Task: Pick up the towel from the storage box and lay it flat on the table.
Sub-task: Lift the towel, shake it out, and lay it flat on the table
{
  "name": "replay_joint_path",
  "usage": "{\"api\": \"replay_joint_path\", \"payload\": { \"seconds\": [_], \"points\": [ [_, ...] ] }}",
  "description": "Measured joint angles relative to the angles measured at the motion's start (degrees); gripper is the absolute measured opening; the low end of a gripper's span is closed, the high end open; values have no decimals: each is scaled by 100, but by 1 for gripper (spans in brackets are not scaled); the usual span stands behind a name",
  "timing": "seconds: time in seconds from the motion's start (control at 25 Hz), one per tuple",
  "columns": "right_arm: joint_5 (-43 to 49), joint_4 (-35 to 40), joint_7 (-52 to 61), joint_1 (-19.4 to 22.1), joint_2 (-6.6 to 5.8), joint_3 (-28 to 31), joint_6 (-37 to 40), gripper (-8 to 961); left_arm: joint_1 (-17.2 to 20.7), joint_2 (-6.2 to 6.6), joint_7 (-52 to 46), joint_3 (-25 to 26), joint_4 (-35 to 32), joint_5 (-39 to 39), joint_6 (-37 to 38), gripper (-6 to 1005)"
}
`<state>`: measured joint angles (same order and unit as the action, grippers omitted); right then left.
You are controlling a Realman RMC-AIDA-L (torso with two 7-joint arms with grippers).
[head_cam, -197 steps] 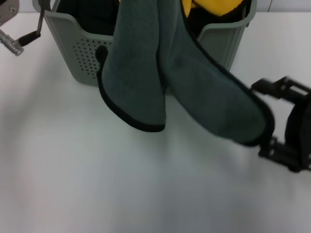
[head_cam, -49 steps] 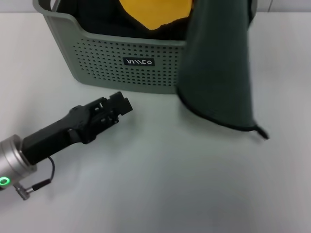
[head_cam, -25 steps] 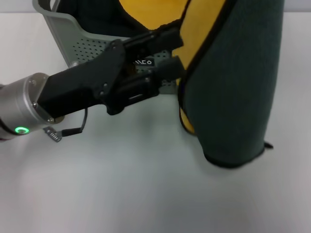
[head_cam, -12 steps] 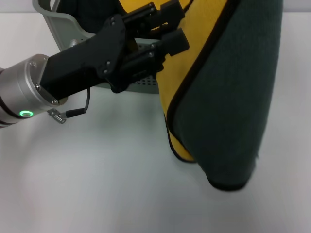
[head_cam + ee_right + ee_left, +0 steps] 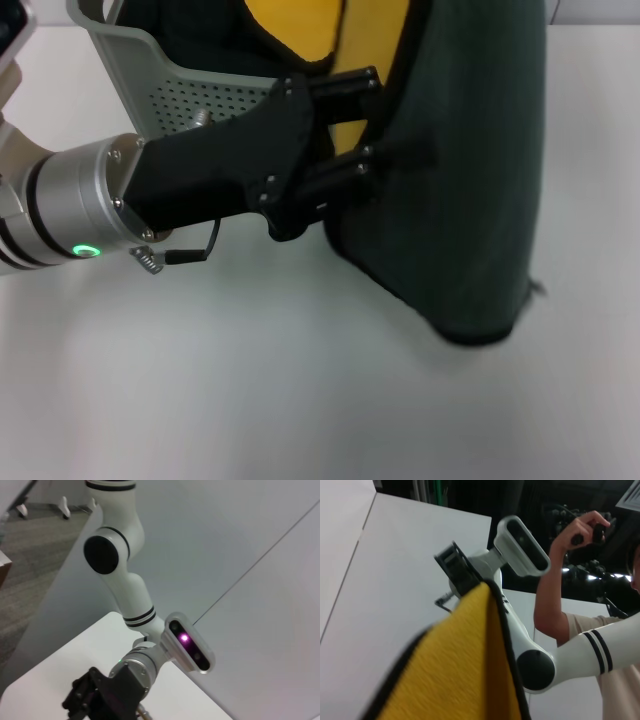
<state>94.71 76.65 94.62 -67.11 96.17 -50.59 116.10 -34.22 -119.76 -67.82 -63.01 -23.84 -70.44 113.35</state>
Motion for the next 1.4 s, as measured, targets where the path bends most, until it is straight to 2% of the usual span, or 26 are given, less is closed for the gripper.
{"api": "replay_joint_path", "payload": {
  "seconds": [0.08, 0.28, 0.72, 1.16, 1.4],
  "points": [
    [18, 10, -4, -14, -6, 4, -56, 26, -12, 1, 28, -34, 17, -6, -12, 514],
    [155, 142, -13, -20, -36, 33, -311, 27, 112, 6, 137, -51, 34, -8, -240, 407],
    [276, 270, -81, -4, -65, 380, -393, 29, 426, 20, 155, -18, 46, -8, -446, 395],
    [275, 468, -83, 55, 39, 501, -395, 31, 607, 19, 155, -18, 27, 3, -438, 383],
    [273, 523, -127, 122, 49, 588, -408, 32, 596, 16, 155, -14, 32, 17, -430, 376]
  ]
}}
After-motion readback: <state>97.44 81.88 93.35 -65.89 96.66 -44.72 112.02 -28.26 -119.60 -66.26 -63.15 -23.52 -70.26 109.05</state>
